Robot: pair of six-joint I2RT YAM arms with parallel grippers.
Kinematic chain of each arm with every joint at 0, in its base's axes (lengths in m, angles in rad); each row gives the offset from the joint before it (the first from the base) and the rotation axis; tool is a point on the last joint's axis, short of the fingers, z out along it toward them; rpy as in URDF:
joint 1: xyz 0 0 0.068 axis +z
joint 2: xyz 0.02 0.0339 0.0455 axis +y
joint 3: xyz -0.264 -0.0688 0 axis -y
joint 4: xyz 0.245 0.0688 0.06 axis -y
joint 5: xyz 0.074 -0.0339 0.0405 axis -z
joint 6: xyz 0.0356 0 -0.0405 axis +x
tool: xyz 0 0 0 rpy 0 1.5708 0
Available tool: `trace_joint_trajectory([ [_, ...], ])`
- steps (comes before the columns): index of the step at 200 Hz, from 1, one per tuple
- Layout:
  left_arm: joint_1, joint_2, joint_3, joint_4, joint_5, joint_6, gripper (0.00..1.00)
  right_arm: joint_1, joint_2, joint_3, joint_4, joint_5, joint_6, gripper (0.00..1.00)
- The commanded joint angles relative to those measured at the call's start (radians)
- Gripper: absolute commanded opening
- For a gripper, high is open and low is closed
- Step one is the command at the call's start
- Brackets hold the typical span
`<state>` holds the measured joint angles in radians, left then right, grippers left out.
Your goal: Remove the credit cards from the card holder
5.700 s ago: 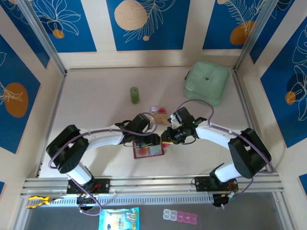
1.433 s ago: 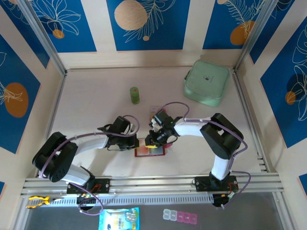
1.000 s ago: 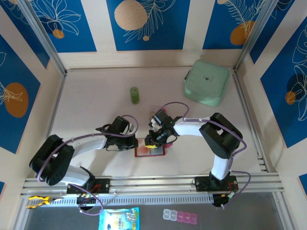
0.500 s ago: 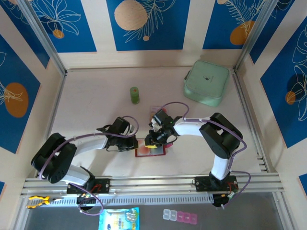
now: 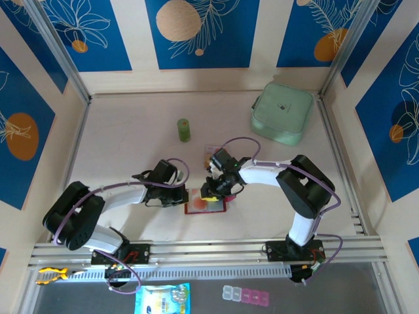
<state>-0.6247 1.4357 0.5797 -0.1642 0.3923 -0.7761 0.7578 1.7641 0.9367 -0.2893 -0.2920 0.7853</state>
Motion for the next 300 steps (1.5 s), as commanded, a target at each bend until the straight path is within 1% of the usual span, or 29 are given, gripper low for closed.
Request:
trace_joint_trajectory([
  [1, -0.006, -0.007, 0.008, -0.056, -0.020, 0.015, 0.06, -0.006, -0.026, 0.008, -0.046, 0.013, -0.018, 0.28],
  [47, -0.006, -0.050, 0.043, -0.085, -0.023, 0.015, 0.06, -0.006, -0.068, -0.010, -0.017, 0.001, -0.009, 0.27],
  [87, -0.029, -0.008, 0.056, -0.025, 0.029, -0.007, 0.04, -0.018, -0.065, -0.031, 0.008, -0.018, 0.003, 0.27],
  [117, -0.050, 0.024, 0.062, -0.020, 0.021, -0.009, 0.03, -0.028, -0.058, -0.047, 0.040, -0.044, 0.015, 0.27],
  [188, -0.049, 0.064, 0.045, -0.038, -0.010, 0.004, 0.01, -0.036, -0.019, -0.066, 0.078, -0.075, 0.022, 0.26],
  [300, -0.049, 0.066, 0.048, -0.044, -0.016, 0.003, 0.01, -0.040, 0.002, -0.093, 0.162, -0.138, 0.049, 0.25],
])
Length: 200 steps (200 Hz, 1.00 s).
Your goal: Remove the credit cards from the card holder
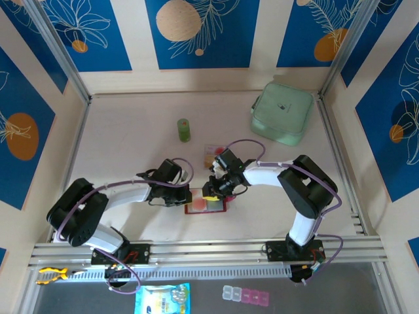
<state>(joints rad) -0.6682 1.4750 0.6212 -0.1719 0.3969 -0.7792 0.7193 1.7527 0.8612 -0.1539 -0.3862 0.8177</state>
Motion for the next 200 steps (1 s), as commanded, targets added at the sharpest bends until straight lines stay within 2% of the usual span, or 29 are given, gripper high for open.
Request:
trace_joint_trajectory([
  [1, -0.006, 0.027, 0.007, -0.036, -0.021, 0.006, 0.01, -0.002, 0.013, -0.018, 0.027, -0.044, 0.016, 0.25],
  [43, -0.006, 0.027, 0.006, -0.038, -0.021, 0.004, 0.01, -0.003, -0.002, -0.024, 0.038, -0.050, 0.017, 0.24],
  [87, -0.005, 0.024, 0.010, -0.042, -0.025, 0.006, 0.01, 0.002, 0.012, -0.005, -0.047, 0.024, -0.009, 0.25],
  [154, -0.006, 0.030, 0.016, -0.046, -0.023, 0.008, 0.01, 0.020, 0.040, 0.007, -0.003, -0.025, -0.005, 0.25],
  [200, -0.006, 0.032, 0.018, -0.046, -0.023, 0.008, 0.01, 0.013, -0.011, -0.014, 0.023, -0.029, 0.004, 0.23],
])
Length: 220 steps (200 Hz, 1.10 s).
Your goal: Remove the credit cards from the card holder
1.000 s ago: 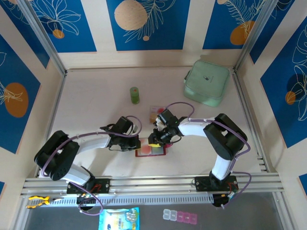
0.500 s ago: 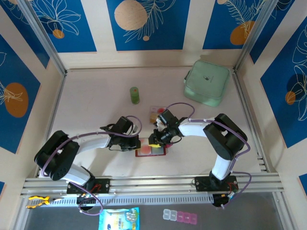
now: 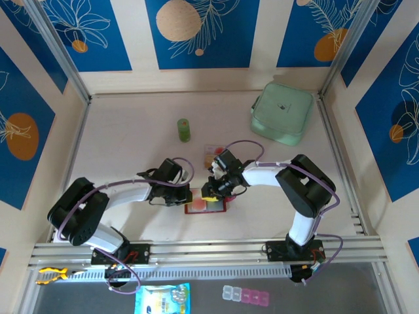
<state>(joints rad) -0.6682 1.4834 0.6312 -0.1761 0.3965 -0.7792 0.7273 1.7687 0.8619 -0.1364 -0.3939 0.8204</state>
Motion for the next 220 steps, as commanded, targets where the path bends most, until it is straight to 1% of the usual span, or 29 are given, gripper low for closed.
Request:
trace_joint_trajectory([
  [1, -0.006, 0.024, 0.009, -0.042, -0.022, 0.008, 0.01, 0.004, -0.029, -0.016, 0.007, -0.022, 0.002, 0.23],
  [46, -0.005, 0.024, 0.012, -0.042, -0.021, 0.006, 0.01, -0.015, -0.076, -0.057, 0.064, -0.047, 0.026, 0.18],
  [121, -0.005, 0.023, 0.009, -0.042, -0.021, 0.005, 0.01, -0.020, -0.069, -0.083, 0.115, -0.063, 0.039, 0.09],
  [135, -0.006, 0.023, 0.007, -0.040, -0.020, 0.003, 0.01, -0.021, -0.064, -0.092, 0.136, -0.069, 0.039, 0.09],
  [162, -0.005, 0.026, 0.006, -0.039, -0.019, 0.003, 0.01, -0.022, -0.046, -0.100, 0.181, -0.101, 0.048, 0.14],
  [183, -0.006, 0.028, 0.005, -0.039, -0.019, 0.003, 0.01, -0.020, -0.042, -0.106, 0.199, -0.100, 0.049, 0.14],
  [220, -0.006, 0.019, 0.004, -0.042, -0.024, 0.003, 0.01, -0.023, -0.057, -0.115, 0.185, -0.079, 0.040, 0.09],
])
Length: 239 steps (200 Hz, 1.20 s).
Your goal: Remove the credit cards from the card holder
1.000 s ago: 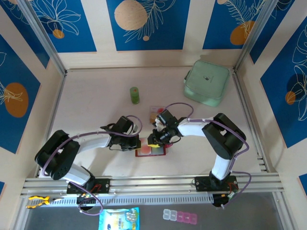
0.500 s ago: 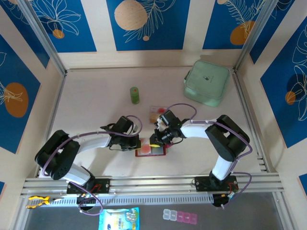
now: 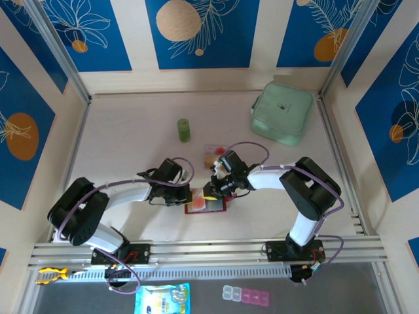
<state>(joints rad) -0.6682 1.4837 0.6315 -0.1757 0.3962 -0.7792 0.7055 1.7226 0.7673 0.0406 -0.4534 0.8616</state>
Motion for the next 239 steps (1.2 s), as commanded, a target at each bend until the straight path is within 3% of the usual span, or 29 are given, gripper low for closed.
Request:
trace_joint_trajectory([
  [1, -0.006, 0.019, 0.004, -0.043, -0.023, 0.003, 0.01, -0.002, -0.012, -0.020, 0.007, -0.018, -0.002, 0.09],
  [161, -0.005, -0.007, -0.005, -0.050, -0.030, 0.000, 0.01, -0.083, -0.201, -0.020, -0.320, 0.105, -0.161, 0.06],
  [239, -0.005, -0.039, 0.051, -0.083, -0.020, 0.017, 0.12, -0.120, -0.248, 0.170, -0.622, 0.246, -0.544, 0.03],
])
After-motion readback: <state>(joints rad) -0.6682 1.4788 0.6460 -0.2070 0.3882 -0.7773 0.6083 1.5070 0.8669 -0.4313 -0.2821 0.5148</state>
